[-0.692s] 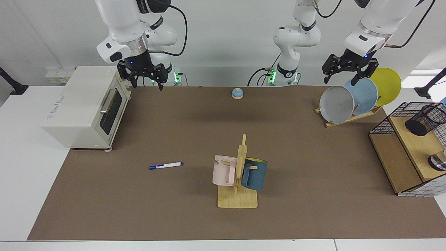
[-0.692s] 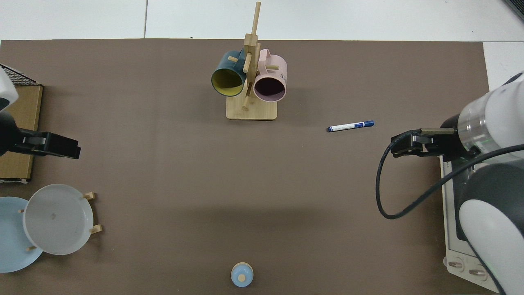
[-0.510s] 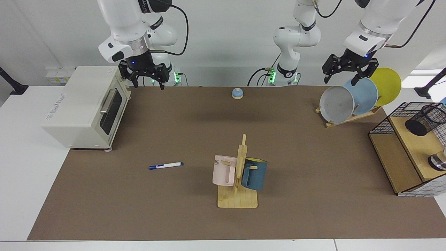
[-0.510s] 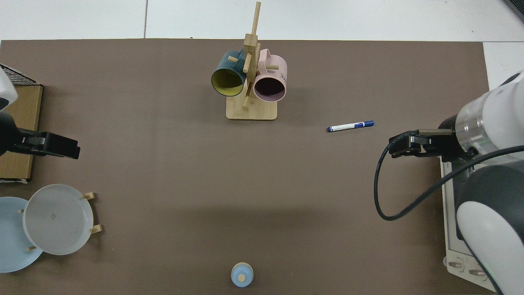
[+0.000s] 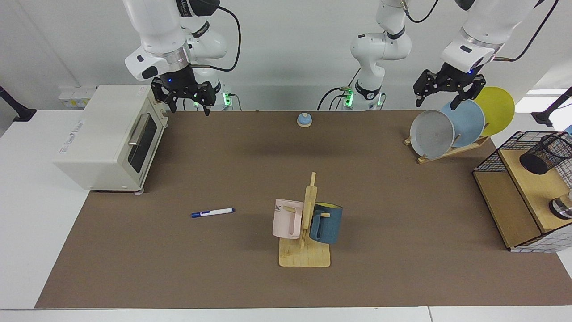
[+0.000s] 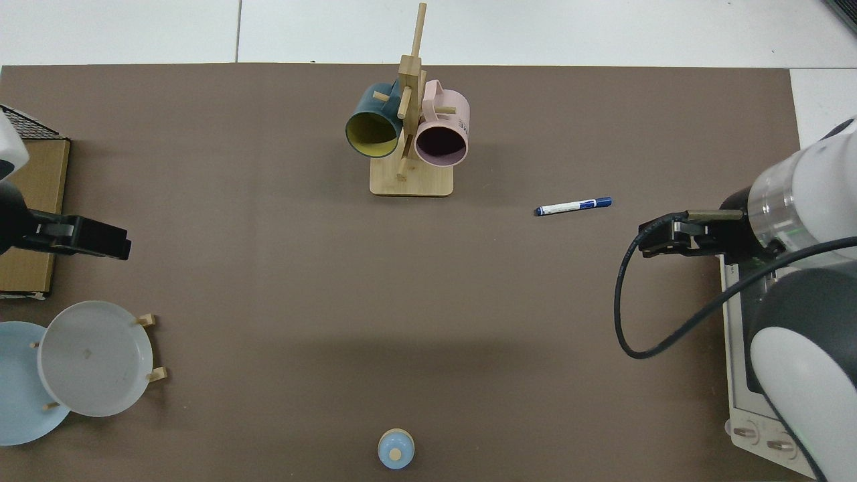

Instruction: Put markers into pen holder

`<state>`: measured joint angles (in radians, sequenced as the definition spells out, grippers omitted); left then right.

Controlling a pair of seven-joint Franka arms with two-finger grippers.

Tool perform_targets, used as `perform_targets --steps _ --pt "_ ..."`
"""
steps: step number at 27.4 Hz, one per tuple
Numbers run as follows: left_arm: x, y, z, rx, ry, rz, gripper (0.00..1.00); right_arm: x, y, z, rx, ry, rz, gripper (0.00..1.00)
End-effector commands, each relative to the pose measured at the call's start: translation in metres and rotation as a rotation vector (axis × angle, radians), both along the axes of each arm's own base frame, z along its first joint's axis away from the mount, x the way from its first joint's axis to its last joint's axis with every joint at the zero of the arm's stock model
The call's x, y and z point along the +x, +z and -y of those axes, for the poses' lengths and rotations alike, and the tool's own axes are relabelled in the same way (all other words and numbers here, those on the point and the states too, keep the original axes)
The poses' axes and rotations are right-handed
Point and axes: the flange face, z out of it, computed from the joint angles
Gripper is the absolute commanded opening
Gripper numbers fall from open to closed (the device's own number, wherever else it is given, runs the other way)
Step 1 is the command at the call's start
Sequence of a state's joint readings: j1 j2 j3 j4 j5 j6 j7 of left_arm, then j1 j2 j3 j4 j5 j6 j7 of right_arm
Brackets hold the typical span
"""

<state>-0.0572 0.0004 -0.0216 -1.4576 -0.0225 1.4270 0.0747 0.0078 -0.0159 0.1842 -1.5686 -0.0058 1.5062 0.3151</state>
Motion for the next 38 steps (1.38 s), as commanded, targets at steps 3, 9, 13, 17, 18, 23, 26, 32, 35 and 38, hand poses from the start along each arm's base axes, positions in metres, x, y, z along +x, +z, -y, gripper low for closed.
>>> perform_targets --steps 3,9,13,17,18,23,26,32,35,38 --pt "-0.004 0.004 -0.003 0.012 0.004 0.001 1.0 -0.007 -0.001 0.004 0.013 -0.041 -0.004 1.0" --pt "-0.004 0.005 -0.003 0.01 0.007 0.003 1.0 0.002 -0.019 0.021 0.014 -0.175 0.018 1.0" --pt "-0.004 0.005 -0.003 0.01 0.007 0.003 1.0 0.01 -0.05 0.015 0.01 -0.373 0.026 1.0" --pt "-0.005 0.005 -0.005 0.01 0.01 0.003 1.0 0.028 -0.091 0.016 0.014 -0.57 0.022 1.0" --pt "-0.005 0.004 -0.005 0.011 0.01 0.001 1.0 0.034 -0.101 0.017 0.013 -0.622 0.018 1.0" --pt "-0.005 0.004 -0.007 0.01 0.013 0.001 1.0 0.059 -0.148 0.024 0.018 -0.897 -0.002 1.0" --pt "-0.005 0.004 -0.007 0.011 0.013 0.001 1.0 0.065 -0.175 0.036 0.049 -1.04 -0.01 1.0" --pt "-0.005 0.004 -0.008 0.01 0.015 0.001 1.0 0.063 -0.228 0.045 0.119 -1.226 -0.011 1.0" --pt "-0.005 0.004 -0.008 0.011 0.013 -0.001 1.0 0.069 -0.252 0.043 0.125 -1.316 -0.013 1.0" --pt "-0.005 0.004 -0.009 0.01 0.015 -0.001 1.0 0.077 -0.271 0.036 0.145 -1.39 0.0 1.0"
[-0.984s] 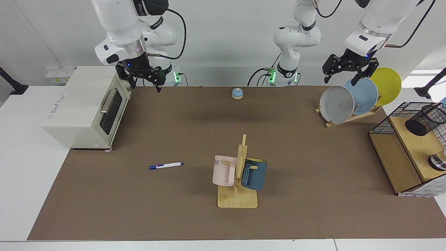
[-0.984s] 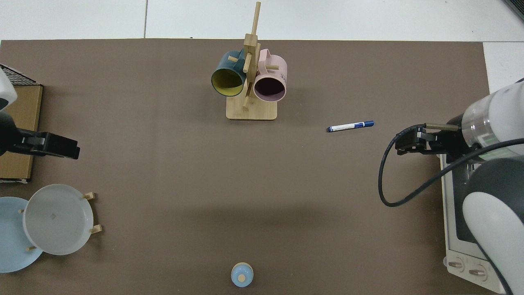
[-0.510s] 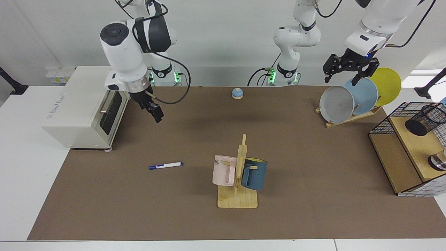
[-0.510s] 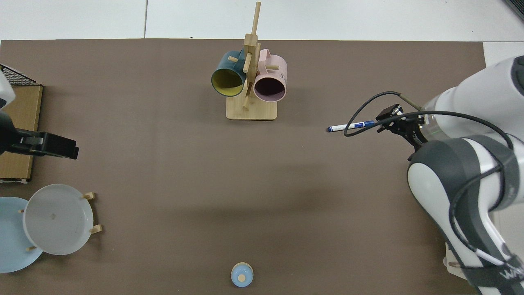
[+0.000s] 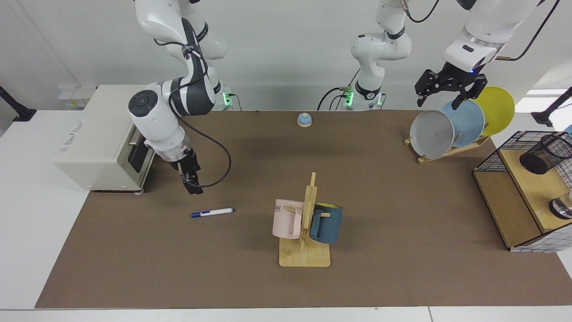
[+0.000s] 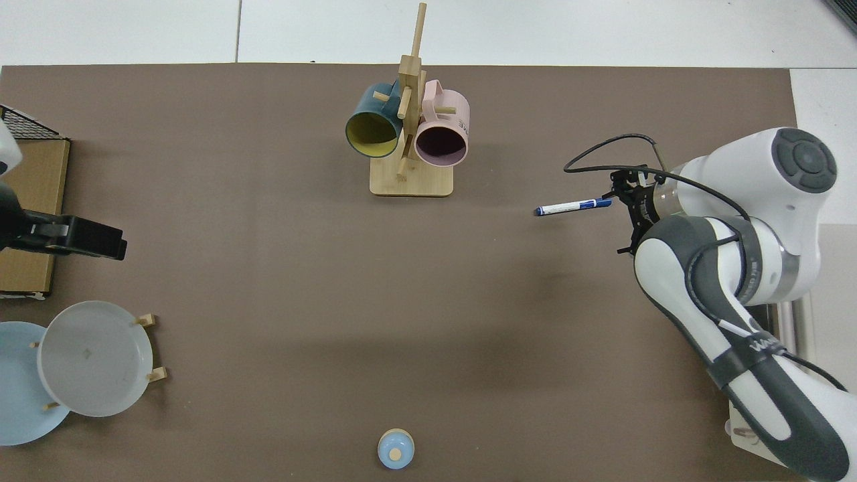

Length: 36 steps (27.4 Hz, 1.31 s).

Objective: Put markers into pen holder
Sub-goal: 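Reach the right gripper to the blue-capped white marker, then close the right gripper around the marker body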

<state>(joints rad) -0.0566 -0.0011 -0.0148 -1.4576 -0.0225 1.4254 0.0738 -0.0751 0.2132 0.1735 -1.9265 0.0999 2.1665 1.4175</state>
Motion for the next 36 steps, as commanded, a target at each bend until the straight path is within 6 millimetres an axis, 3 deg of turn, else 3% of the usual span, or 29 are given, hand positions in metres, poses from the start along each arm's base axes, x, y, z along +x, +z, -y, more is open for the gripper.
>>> perform_targets --steps 1,6,9,26,36 --pt "-0.005 0.003 -0.005 0.01 0.008 0.0 1.0 0.009 -0.035 -0.009 0.031 -0.163 0.027 1.0" --pt "-0.007 0.003 -0.005 0.011 0.007 -0.002 1.0 0.02 -0.082 -0.015 0.036 -0.228 0.021 1.0" --pt "-0.008 0.0 -0.005 0.011 0.008 -0.008 1.0 0.023 -0.094 -0.015 0.039 -0.23 0.028 1.0" --pt "-0.017 -0.005 -0.006 0.01 -0.003 -0.02 1.0 0.035 -0.09 -0.008 0.034 -0.166 0.064 1.0" --pt "-0.018 -0.004 -0.006 0.01 -0.003 -0.02 1.0 0.037 -0.094 -0.012 0.033 -0.133 0.063 0.95"
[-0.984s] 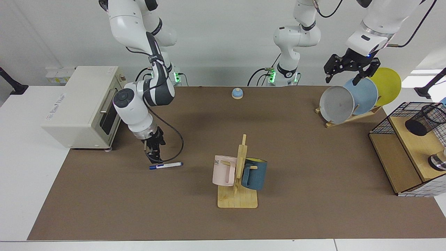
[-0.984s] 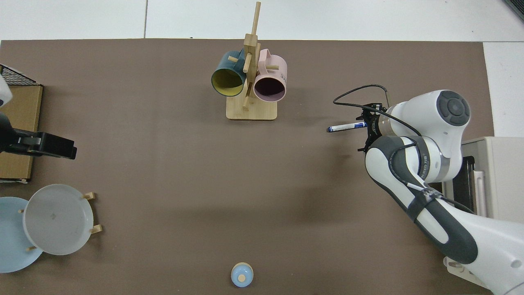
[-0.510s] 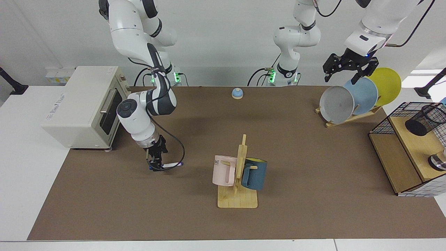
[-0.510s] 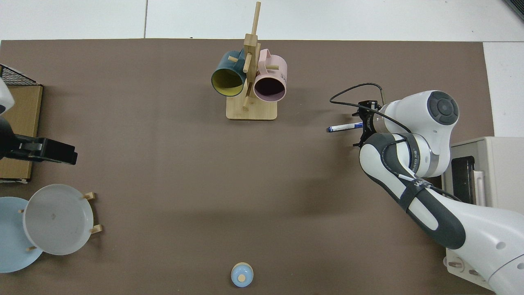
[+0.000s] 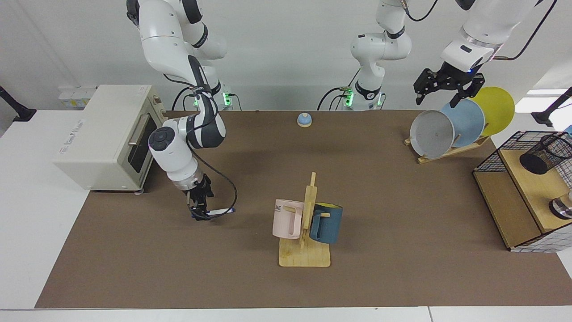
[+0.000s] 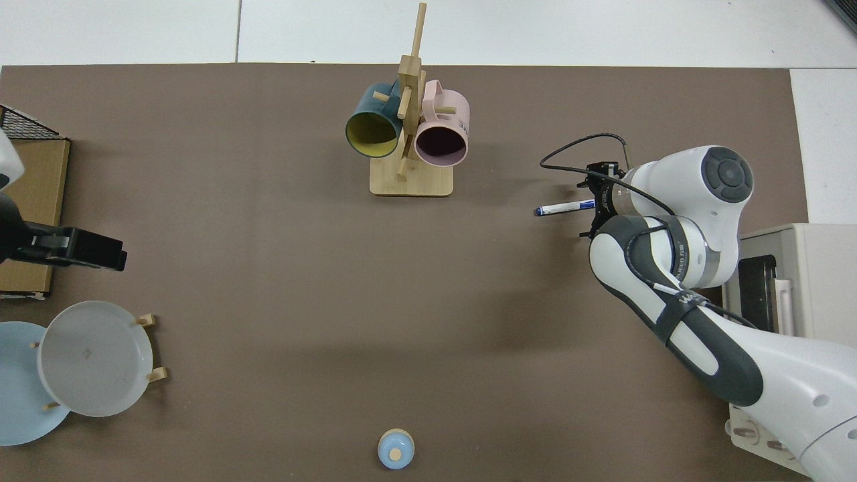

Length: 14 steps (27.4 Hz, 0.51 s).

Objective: Put markers into pen holder
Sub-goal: 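Close the right gripper around the marker body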

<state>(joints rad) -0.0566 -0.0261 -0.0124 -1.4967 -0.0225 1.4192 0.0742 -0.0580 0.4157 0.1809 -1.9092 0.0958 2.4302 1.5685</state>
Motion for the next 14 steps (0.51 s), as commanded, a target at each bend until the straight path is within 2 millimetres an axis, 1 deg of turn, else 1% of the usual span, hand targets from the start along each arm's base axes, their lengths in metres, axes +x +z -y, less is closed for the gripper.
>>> perform_targets --steps 1,4,8,11,14 --pt "-0.0092 0.0 -0.0039 0.009 -0.005 -0.002 1.0 0.0059 -0.0026 0.0003 -0.003 0.027 0.007 0.92" --pt "-0.0098 0.0007 -0.0039 0.009 -0.005 -0.002 1.0 0.0061 -0.0036 0.0032 -0.005 0.029 0.006 0.91" --pt "-0.0098 -0.0014 -0.0039 0.009 -0.005 -0.006 1.0 0.0072 -0.0086 0.0053 -0.014 0.042 0.006 0.87" --pt "-0.0098 -0.0014 -0.0039 0.009 -0.005 -0.006 1.0 0.0086 -0.0076 0.0063 -0.017 0.044 0.009 0.82" --pt "-0.0103 -0.0013 -0.004 0.009 -0.005 -0.006 1.0 0.0101 -0.0068 0.0093 -0.029 0.056 0.014 0.81"
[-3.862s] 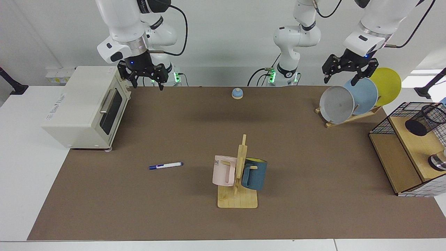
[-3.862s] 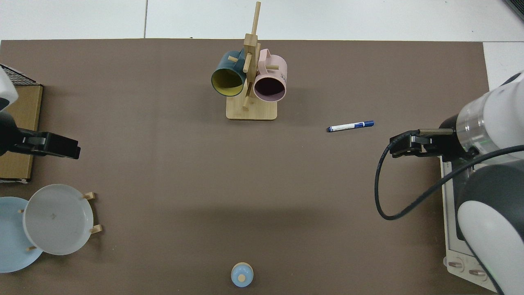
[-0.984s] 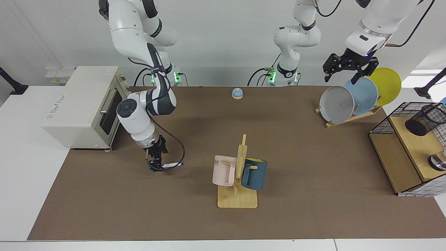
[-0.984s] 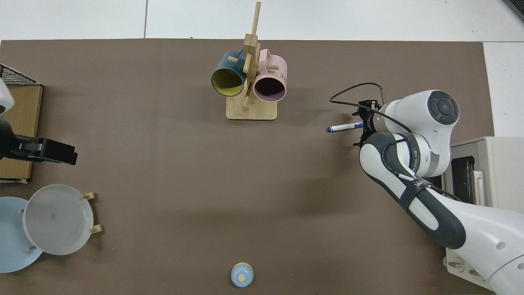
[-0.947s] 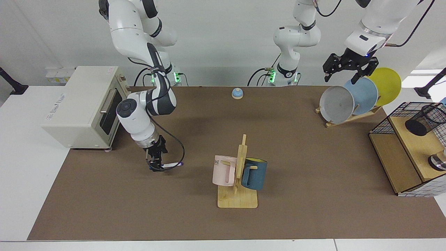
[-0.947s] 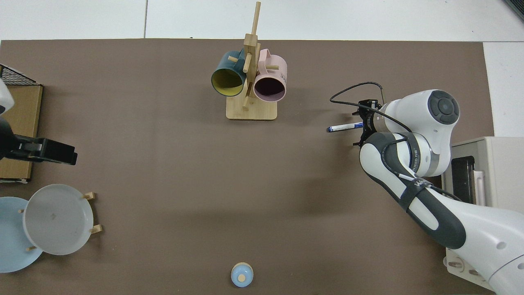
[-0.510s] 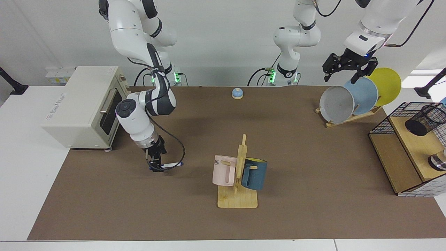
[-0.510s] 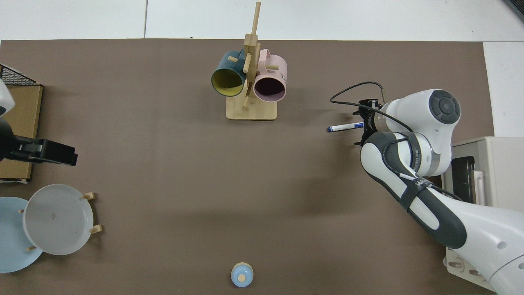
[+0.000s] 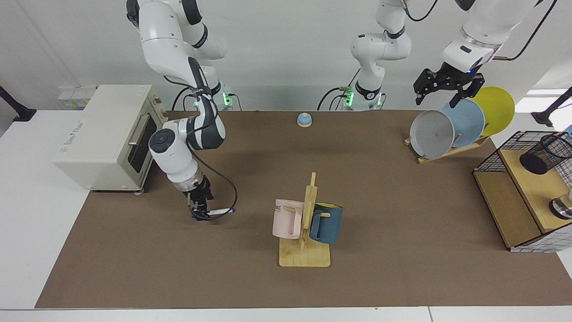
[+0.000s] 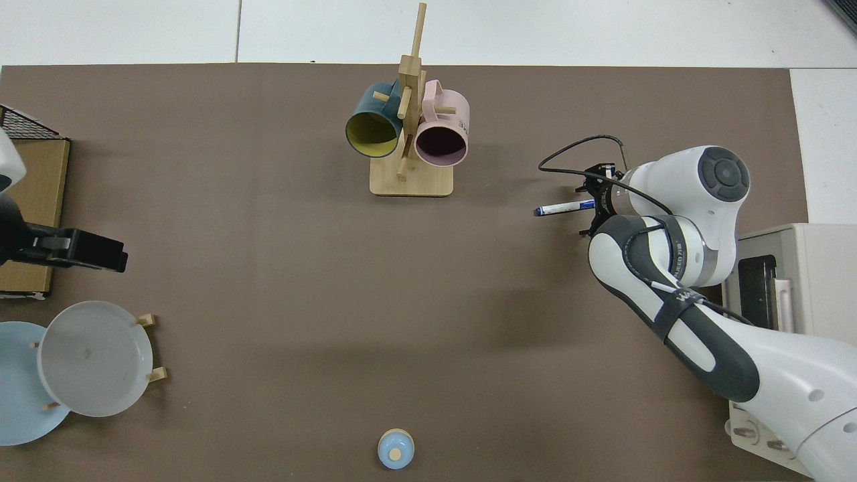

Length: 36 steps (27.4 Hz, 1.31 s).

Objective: Put markers into pen holder
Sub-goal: 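Close the right gripper around the marker body, then lift the marker with the right gripper and carry it toward the table middle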

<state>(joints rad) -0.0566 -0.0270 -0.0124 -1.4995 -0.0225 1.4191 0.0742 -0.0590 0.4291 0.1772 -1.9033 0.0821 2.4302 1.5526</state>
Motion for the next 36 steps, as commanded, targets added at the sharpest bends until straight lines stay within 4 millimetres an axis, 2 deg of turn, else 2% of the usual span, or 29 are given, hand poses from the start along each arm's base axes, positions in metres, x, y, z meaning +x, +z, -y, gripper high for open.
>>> perform_targets --steps 1,14,20,22,24,25,36 --pt "-0.01 -0.0005 -0.004 0.009 -0.005 -0.004 1.0 0.0092 -0.0001 0.0084 -0.021 0.039 0.019 0.8" --pt "-0.0139 -0.0011 -0.0042 0.009 -0.005 -0.007 1.0 0.0101 -0.0005 0.0094 -0.023 0.056 0.019 0.59" --pt "-0.014 -0.0011 -0.004 0.008 -0.006 -0.007 1.0 0.0102 -0.0006 0.0104 -0.024 0.056 0.019 0.44" --pt "-0.0135 -0.0019 -0.0039 0.008 -0.005 -0.009 1.0 0.0101 -0.0005 0.0094 -0.024 0.059 0.019 0.36" --pt "-0.014 -0.0011 -0.004 0.008 -0.005 -0.007 1.0 0.0102 -0.0006 0.0104 -0.024 0.057 0.019 0.09" --pt "-0.014 -0.0011 -0.004 0.008 -0.005 -0.007 1.0 0.0102 -0.0006 0.0104 -0.024 0.057 0.019 0.01" --pt "-0.0123 -0.0003 -0.0035 0.004 -0.005 0.003 1.0 0.0072 -0.0031 0.0132 -0.027 0.067 -0.009 0.0"
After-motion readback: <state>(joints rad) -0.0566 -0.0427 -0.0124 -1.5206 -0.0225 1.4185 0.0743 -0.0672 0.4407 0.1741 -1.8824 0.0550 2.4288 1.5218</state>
